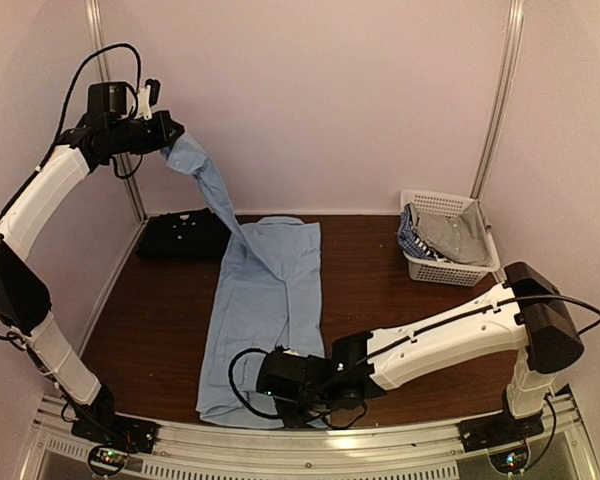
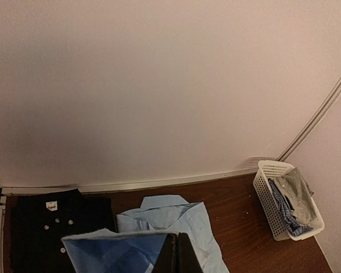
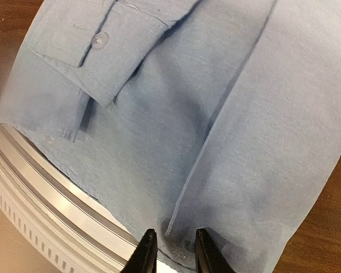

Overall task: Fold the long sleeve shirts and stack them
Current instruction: Fold the 1/3-folded shirt at the center of the board.

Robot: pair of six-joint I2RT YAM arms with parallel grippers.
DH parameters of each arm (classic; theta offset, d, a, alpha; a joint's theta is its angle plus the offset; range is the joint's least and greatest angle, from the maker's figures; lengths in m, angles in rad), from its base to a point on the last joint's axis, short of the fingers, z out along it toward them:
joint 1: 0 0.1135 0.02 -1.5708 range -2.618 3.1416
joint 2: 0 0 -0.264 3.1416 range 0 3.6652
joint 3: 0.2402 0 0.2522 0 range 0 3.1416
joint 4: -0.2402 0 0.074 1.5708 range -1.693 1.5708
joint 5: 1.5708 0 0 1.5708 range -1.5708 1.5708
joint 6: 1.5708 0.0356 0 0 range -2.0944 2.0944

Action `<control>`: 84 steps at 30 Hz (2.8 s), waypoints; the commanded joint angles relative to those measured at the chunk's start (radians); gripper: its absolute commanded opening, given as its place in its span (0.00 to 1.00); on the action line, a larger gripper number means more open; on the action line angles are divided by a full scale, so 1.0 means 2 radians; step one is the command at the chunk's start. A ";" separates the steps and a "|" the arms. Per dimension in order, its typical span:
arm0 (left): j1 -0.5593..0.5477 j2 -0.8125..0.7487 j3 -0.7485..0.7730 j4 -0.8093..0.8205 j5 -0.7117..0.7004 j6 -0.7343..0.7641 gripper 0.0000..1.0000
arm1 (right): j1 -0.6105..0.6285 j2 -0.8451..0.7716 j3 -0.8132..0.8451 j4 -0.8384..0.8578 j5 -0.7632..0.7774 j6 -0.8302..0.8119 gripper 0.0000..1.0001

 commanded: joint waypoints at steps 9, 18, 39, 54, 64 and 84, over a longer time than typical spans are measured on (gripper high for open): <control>0.008 -0.001 0.029 -0.019 -0.059 0.019 0.00 | -0.045 -0.128 -0.096 0.081 0.003 0.003 0.54; 0.009 0.029 0.065 -0.053 -0.047 0.026 0.00 | -0.042 -0.088 -0.109 0.123 -0.027 0.004 0.33; 0.007 0.039 0.058 -0.061 0.026 0.039 0.00 | -0.057 -0.060 -0.205 0.142 -0.027 0.021 0.38; -0.149 -0.093 -0.189 -0.019 0.113 0.076 0.00 | -0.125 -0.180 -0.124 0.093 0.040 -0.032 0.68; -0.284 -0.127 -0.372 0.019 0.104 0.035 0.00 | -0.250 -0.236 -0.145 0.098 0.041 -0.085 0.74; -0.380 -0.081 -0.411 0.043 0.066 0.000 0.00 | -0.253 -0.216 -0.190 0.120 0.005 -0.091 0.74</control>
